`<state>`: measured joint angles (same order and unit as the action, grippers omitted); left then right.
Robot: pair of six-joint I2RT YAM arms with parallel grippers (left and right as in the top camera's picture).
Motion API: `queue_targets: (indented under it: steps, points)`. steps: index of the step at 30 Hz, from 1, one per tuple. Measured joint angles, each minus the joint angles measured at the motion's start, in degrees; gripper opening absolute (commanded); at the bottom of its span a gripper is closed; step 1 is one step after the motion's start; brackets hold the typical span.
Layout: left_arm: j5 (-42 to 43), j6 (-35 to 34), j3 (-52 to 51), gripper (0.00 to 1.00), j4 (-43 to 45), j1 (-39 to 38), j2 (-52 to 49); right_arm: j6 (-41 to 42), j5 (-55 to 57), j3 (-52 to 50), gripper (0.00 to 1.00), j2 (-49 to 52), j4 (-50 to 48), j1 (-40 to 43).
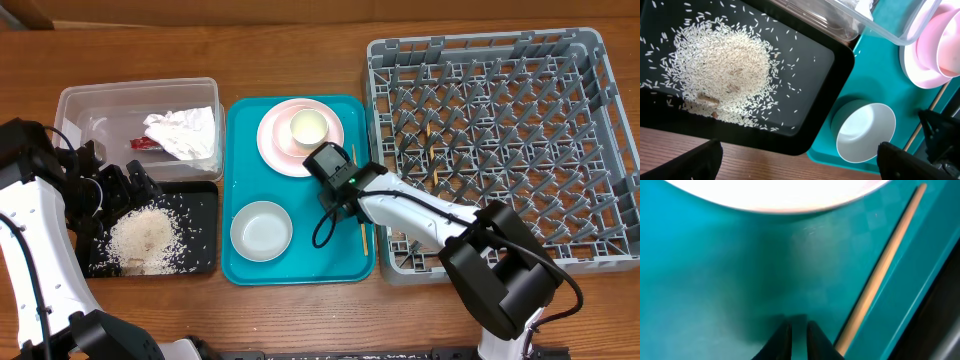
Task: Sort waste into correct bins and load items into the dishwasher
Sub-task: 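Lower the right gripper and close it on the second chopstick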
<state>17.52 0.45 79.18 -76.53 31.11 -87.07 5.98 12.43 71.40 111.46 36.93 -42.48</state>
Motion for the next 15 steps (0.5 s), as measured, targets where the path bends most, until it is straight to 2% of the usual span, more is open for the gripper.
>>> queue_targets:
  steps: [3, 9, 15]
  points:
    - [0.0, 0.0, 0.0, 1.0, 0.0, 0.0, 0.0, 0.2, 0.0, 2.9, 0.34, -0.1, 2.9, 0.0]
    - [0.0, 0.0, 0.0, 1.0, 0.0, 0.0, 0.0, 2.1, 1.5, 4.8, 0.36, -1.2, 6.7, 0.0]
    - [0.0, 0.0, 0.0, 1.0, 0.0, 0.0, 0.0, 8.0, 2.0, 4.8, 0.38, -0.9, 8.5, 0.0]
